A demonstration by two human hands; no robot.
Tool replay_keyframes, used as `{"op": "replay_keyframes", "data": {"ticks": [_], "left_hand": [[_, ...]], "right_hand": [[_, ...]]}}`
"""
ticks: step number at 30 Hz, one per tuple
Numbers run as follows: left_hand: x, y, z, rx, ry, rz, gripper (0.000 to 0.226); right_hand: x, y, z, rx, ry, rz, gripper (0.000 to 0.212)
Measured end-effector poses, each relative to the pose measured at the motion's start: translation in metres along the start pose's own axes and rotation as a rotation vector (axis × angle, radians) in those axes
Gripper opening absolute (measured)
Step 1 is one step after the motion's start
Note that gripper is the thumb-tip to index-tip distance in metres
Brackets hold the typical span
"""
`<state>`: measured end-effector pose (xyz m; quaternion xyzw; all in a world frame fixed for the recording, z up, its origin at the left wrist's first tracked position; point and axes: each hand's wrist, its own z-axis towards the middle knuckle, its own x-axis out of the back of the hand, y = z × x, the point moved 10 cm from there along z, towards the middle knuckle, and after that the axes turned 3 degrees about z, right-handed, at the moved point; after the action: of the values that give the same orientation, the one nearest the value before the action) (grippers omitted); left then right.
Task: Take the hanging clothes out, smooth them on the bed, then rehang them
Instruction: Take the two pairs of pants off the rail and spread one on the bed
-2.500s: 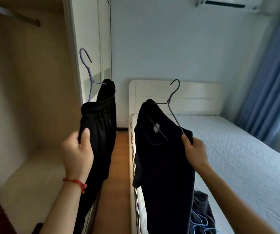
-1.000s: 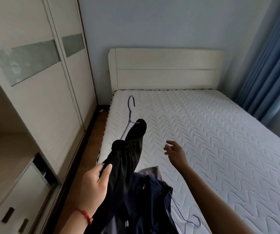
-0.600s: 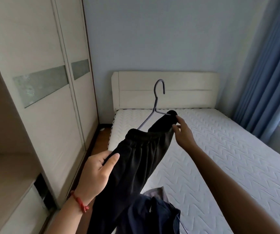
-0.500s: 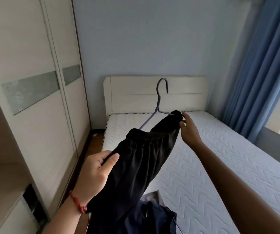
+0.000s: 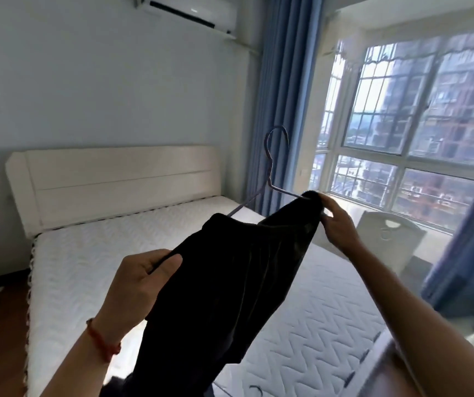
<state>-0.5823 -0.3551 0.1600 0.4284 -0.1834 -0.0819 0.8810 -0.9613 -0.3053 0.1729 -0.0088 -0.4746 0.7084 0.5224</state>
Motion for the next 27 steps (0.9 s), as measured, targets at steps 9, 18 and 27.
{"op": "replay_keyframes", "data": {"ticks": [9,18,27], "left_hand": [[-0.104,0.072,0.006,-0.157,-0.138,-0.121,0.034],[-0.265,0.144,-0.026,-0.19,-0.277,-0.222,0.053],[-0.387,0.186,-0.029,-0.205,-0.264,-0.114,0.035]], "right_hand": [[0.192,0.014,-0.05,0.03,0.262,-0.336,0.045],[0.368,0.088,-0.107,-0.067,0.437,-0.459,0.033],[0.494,0.169,-0.126,-0.133,0.444,-0.569,0.042]]}}
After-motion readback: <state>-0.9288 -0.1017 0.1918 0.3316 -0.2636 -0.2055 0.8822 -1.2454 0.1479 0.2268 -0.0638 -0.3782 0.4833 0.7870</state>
